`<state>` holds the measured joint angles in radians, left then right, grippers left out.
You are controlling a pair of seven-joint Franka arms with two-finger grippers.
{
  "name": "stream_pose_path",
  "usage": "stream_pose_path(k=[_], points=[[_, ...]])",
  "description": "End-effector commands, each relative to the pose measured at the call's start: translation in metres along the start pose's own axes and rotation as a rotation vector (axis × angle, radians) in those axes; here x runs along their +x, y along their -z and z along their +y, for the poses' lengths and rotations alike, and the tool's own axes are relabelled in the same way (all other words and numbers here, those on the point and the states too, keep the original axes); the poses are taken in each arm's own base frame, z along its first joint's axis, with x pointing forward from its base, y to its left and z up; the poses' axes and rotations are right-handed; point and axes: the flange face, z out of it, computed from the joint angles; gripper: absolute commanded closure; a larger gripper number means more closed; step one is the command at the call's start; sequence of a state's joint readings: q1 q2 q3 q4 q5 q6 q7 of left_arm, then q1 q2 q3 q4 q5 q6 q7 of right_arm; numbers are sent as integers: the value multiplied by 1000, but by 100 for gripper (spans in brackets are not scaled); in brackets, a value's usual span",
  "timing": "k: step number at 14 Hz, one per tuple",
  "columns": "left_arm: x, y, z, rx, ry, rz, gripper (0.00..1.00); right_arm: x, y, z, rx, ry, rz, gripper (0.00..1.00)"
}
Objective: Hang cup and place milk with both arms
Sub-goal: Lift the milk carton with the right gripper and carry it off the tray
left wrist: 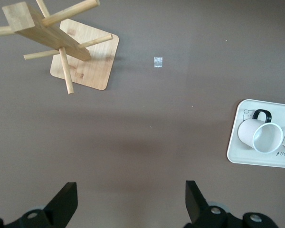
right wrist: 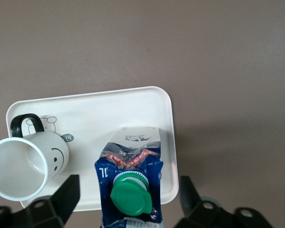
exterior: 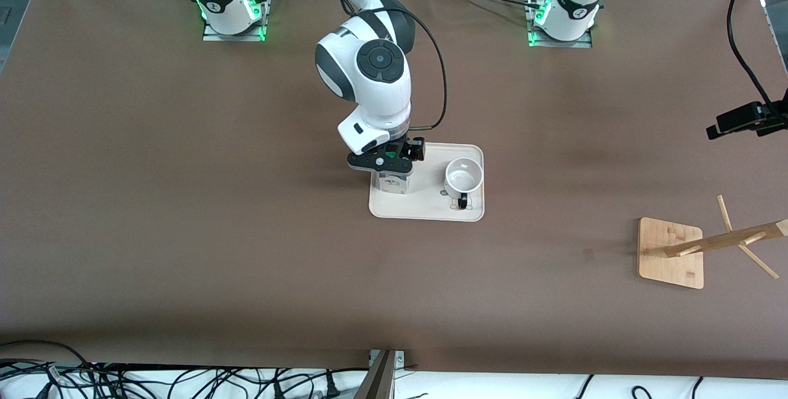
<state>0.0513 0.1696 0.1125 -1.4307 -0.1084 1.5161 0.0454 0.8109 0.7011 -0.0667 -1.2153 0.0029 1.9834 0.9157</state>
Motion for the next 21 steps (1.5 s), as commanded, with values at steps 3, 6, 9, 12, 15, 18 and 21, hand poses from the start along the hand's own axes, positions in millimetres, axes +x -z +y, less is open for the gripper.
stream_pose_path(k=[3, 6, 9, 12, 15, 18, 21], points=[[0, 3, 11, -7, -15, 15, 0, -7, -6, -4, -33, -1, 16, 27], [0, 4, 13, -7, -15, 16, 0, -8, -14, -1, -46, -1, 6, 46], [0, 3, 25, -3, -36, 15, 0, -6, -12, 2, -50, 10, 6, 59], [0, 4, 26, 28, -41, 19, 0, 11, 14, 21, -66, -4, -13, 61], [0, 2, 32, 56, -4, 19, 0, 39, 66, 51, -96, 48, -60, 61], [1, 2, 37, 90, 10, 32, 0, 79, 109, 110, -37, 144, -114, 61], [4, -8, 61, 95, -32, 18, 0, 121, 108, 190, -60, 211, -184, 61]])
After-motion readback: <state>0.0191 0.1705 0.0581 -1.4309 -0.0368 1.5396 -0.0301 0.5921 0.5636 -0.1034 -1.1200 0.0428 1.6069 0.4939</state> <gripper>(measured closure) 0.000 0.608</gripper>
